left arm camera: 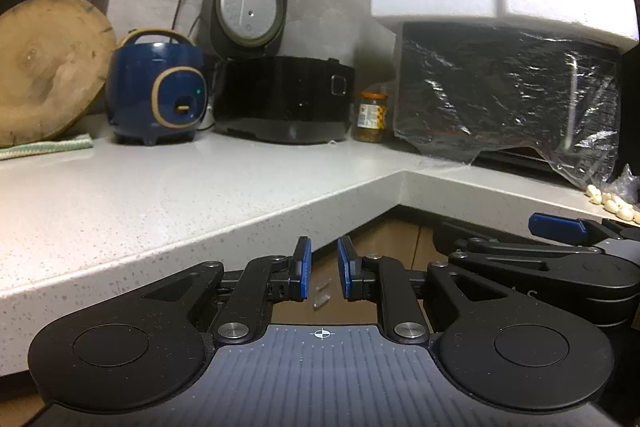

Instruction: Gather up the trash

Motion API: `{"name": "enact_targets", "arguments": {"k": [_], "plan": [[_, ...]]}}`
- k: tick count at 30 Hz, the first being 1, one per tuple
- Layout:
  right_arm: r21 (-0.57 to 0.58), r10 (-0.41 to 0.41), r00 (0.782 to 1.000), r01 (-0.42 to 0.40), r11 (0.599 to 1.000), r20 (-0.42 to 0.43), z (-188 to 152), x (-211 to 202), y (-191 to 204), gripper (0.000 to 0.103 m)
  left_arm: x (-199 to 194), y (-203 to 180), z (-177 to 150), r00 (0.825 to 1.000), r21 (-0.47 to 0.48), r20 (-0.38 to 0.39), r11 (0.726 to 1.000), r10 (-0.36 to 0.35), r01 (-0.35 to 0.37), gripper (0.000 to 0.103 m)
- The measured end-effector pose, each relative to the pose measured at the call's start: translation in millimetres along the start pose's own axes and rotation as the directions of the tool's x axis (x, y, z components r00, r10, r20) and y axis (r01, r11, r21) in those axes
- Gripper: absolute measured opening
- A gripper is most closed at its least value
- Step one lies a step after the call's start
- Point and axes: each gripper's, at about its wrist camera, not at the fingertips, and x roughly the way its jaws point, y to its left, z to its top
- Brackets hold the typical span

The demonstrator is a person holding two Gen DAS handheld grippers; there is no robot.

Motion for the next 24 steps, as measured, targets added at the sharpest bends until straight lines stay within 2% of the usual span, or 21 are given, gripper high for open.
{"name": "enact_targets", "arguments": {"k": [24], "plan": [[0.01,-0.002,1.0,0.002,1.0,-0.022,-1.5,1.7,1.5,0.096,-1.4,0.5,-3.0,1.0,-0.008,-0.017,1.0,-0.013,0.013,0.019]]}}
